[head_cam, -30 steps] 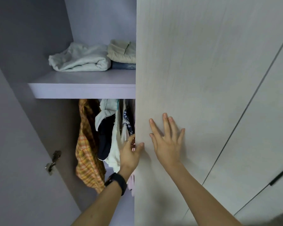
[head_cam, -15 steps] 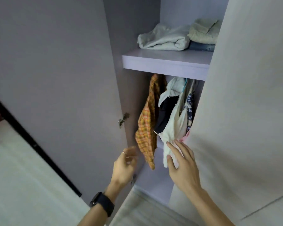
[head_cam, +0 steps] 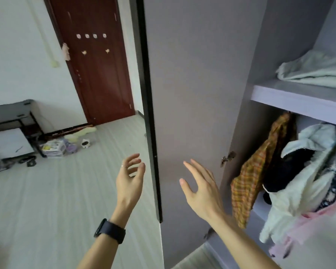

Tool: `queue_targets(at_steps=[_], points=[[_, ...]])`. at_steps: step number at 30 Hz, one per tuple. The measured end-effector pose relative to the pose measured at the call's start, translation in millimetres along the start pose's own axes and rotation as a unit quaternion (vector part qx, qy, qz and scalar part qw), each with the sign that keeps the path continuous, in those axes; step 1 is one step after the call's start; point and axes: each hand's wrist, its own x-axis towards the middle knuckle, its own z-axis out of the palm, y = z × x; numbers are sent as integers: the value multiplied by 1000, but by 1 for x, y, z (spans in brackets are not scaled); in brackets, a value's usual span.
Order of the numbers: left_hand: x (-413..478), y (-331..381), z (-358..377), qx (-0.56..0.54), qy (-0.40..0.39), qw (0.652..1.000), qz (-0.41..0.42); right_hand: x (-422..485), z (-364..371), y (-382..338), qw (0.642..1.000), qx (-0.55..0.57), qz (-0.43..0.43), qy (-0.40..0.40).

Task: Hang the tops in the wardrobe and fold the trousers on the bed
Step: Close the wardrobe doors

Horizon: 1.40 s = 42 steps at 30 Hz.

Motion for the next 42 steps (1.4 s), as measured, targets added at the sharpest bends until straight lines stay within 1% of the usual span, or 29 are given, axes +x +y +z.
queue_targets(at_steps=[2,5,9,12,17,20,23,28,31,36,40,42], points=[[21,17,-9,-25,-13,1000,8,20,10,-20,1000,9,-27,-2],[47,38,-13,-47,-87,995,10,44,22,-38,998,17,-55,29],[72,56,-16,-85,-211,974,14,69,45,-52,993,23,-88,74],[85,64,-15,-65,-249,966,-5,78,65,-52,990,17,-96,102],[89,68,-19,-53,-274,960,-21,80,73,-50,985,9,-114,130],[79,71,-18,-55,-284,957,-16,71,64,-47,984,-3,-124,125],[52,76,-11,-60,-285,957,-9,50,44,-39,986,-2,-127,108],[-2,87,10,-68,-260,963,-3,8,3,-25,985,3,-137,102],[-37,95,28,-61,-262,963,29,-24,-24,-15,986,34,-125,105],[-87,103,68,-52,-246,965,70,-67,-60,11,979,70,-106,160],[-120,116,107,-40,-258,958,115,-94,-96,30,980,68,-51,178],[-133,120,129,-15,-262,954,146,-103,-114,39,980,64,-26,186]])
